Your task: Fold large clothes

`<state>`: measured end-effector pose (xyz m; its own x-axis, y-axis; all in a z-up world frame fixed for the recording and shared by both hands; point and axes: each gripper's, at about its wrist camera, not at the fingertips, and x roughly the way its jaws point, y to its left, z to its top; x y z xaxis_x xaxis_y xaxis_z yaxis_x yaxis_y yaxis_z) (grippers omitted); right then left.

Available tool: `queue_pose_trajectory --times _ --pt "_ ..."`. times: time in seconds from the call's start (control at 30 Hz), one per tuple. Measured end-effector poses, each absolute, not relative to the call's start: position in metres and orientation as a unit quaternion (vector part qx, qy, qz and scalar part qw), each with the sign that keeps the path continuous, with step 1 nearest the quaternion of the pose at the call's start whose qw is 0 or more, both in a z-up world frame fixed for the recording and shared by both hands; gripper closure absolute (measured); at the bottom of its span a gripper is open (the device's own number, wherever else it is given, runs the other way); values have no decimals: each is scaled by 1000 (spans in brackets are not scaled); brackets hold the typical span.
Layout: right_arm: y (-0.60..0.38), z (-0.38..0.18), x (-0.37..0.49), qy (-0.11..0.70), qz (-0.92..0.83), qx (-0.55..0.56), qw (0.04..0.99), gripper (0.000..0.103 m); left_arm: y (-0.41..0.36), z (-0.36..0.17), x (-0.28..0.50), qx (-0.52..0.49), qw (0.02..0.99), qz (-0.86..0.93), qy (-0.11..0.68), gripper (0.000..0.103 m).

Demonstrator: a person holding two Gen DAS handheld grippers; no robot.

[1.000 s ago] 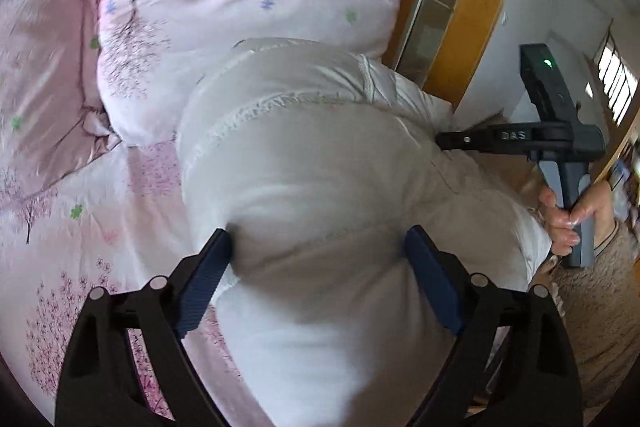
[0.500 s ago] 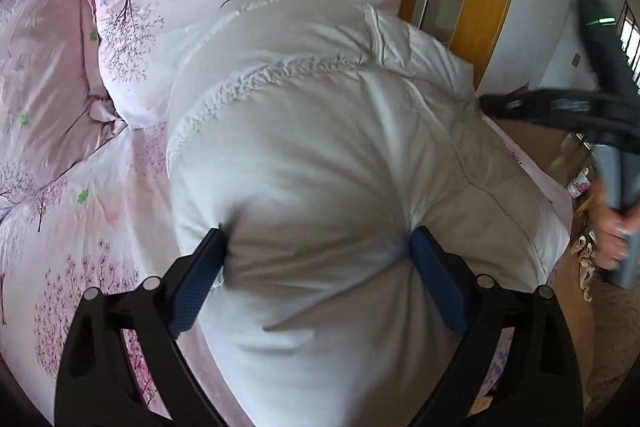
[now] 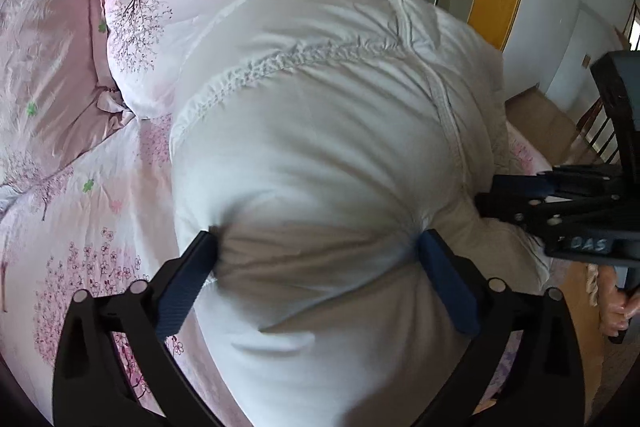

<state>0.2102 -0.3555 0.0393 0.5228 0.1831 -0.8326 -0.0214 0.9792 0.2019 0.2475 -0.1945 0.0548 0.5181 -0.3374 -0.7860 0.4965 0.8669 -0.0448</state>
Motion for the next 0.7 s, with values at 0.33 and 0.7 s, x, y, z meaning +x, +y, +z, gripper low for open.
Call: queue_pose_trajectory --times 0.33,0.7 --pt "-368 23 208 481 71 111 867 66 -188 63 239 97 868 -245 421 7" --pt "-396 100 228 399 82 164 899 65 -177 58 274 75 844 -270 457 6"
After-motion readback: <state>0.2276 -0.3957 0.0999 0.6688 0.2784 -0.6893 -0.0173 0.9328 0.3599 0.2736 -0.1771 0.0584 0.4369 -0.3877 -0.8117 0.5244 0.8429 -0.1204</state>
